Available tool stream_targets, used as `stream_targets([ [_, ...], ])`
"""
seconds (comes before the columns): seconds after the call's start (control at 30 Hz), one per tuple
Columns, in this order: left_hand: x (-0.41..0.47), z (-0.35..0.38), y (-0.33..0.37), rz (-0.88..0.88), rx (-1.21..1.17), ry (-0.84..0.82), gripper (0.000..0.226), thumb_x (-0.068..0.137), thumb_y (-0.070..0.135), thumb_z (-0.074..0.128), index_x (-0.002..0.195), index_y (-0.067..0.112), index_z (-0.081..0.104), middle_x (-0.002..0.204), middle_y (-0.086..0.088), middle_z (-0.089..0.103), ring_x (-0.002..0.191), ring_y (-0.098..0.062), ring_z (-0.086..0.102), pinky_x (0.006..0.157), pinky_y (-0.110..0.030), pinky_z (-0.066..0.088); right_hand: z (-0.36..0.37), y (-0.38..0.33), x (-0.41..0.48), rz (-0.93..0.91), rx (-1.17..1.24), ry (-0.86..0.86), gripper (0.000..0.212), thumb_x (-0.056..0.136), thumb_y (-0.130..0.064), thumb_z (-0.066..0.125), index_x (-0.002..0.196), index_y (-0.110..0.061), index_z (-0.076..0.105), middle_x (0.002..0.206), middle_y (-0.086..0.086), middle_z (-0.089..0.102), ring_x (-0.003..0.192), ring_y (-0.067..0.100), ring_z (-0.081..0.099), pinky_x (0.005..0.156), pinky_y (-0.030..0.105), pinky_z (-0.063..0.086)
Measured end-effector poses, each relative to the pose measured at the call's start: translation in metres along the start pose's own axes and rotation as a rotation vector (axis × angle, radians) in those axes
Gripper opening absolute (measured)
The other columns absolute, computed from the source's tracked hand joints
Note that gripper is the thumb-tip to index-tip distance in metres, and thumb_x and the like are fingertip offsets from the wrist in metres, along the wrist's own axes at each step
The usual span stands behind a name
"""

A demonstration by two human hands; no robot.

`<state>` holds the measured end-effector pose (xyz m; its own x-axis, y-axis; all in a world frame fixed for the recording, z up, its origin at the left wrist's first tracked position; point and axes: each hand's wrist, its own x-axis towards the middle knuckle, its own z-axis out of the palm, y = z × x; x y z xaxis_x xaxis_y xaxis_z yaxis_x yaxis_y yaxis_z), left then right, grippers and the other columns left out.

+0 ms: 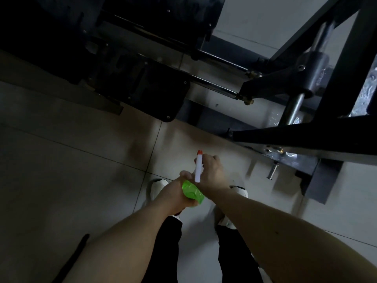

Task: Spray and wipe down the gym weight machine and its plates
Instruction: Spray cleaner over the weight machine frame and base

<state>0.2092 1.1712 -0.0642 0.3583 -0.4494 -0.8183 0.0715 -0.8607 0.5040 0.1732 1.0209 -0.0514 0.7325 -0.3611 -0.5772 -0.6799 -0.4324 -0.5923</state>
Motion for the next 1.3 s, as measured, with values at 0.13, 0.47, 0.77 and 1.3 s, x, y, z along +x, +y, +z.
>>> stream_targets([
  [0.13,0.002,0.013,-0.008,-0.024,-0.022,-0.042,0.06,0.071,0.012,0.087,0.108,0.034,0.045,0.101,0.015,0.061,0.101,-0.011,0.064,0.089,-0.026,0.05,0.012,0.004,-0.003,0.025,-0.031,-0.053,0.058,0.071,-0.063,0.083,0.095,-0.015,0.059,0.087,-0.005,0.048,0.082,0.018,0.053,0.072,0.036,0.051],
  [0.47,0.004,0.026,-0.011,-0.044,-0.019,-0.039,0.059,0.069,0.019,0.086,0.116,0.034,0.054,0.108,0.014,0.065,0.102,-0.008,0.064,0.096,-0.035,0.053,0.007,0.011,-0.008,0.085,0.045,-0.063,0.062,0.068,-0.059,0.087,0.101,-0.015,0.059,0.094,-0.004,0.047,0.094,0.019,0.051,0.08,0.037,0.052],
  [0.77,0.003,0.025,-0.008,-0.058,-0.018,-0.06,0.061,0.067,0.023,0.085,0.116,0.033,0.05,0.108,0.013,0.067,0.104,-0.009,0.065,0.095,-0.039,0.054,0.004,0.019,-0.013,0.115,0.087,-0.033,0.068,0.069,-0.059,0.087,0.115,-0.019,0.058,0.106,-0.007,0.044,0.1,0.014,0.049,0.085,0.03,0.047],
  [1.3,0.012,0.024,-0.005,-0.018,-0.061,-0.06,0.076,0.058,0.042,0.09,0.122,0.043,0.048,0.107,0.023,0.067,0.104,-0.005,0.065,0.093,-0.036,0.055,0.005,0.007,-0.017,0.144,0.129,0.094,0.07,0.072,-0.064,0.082,0.118,-0.014,0.063,0.112,-0.002,0.052,0.103,0.013,0.049,0.088,0.029,0.047],
])
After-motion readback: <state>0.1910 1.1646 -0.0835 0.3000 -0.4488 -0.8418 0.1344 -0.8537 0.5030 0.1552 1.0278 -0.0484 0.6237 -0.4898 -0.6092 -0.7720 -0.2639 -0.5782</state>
